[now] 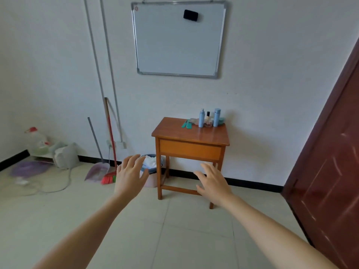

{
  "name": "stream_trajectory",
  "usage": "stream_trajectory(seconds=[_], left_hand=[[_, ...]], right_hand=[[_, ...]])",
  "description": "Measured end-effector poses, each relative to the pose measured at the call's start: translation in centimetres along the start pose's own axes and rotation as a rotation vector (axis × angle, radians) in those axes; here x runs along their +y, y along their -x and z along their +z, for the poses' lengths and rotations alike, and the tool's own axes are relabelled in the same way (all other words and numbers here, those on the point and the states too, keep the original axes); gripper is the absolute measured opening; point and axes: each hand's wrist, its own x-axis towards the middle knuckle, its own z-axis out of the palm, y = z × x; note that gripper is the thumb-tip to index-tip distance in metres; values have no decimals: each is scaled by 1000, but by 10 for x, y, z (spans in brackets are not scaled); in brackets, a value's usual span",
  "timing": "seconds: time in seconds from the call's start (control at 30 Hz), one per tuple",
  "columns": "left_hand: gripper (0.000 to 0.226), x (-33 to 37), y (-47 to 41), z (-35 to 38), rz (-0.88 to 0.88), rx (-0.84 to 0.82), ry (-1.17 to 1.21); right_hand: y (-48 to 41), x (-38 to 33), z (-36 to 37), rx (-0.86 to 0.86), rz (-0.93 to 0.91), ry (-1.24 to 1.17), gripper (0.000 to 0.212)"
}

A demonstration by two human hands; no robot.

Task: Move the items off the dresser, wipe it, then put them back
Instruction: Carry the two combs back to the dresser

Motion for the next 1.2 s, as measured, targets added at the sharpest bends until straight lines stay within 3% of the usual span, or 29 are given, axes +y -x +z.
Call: stream_trajectory(seconds=[0.1,0.3,0.63,0.87,1.2], left_hand=[[45,-9,-12,11,-11,-26,-10],[45,-23,-84,28,5,-8,-73],[43,-25,-202,93,-138,46,-41],[43,-56,-242,163,-265,-63,-14],[40,-112,-392,253,-142,-170,51]], right_hand=[[-27,10,8,-75,7,-30,43],[-107,49,24,-33,20,-26,47],[-238,113,75,-67,-49,-160,47],[-285,138,144,-253,-73,-166,46],[-416,184,201,-293,109,-116,47]])
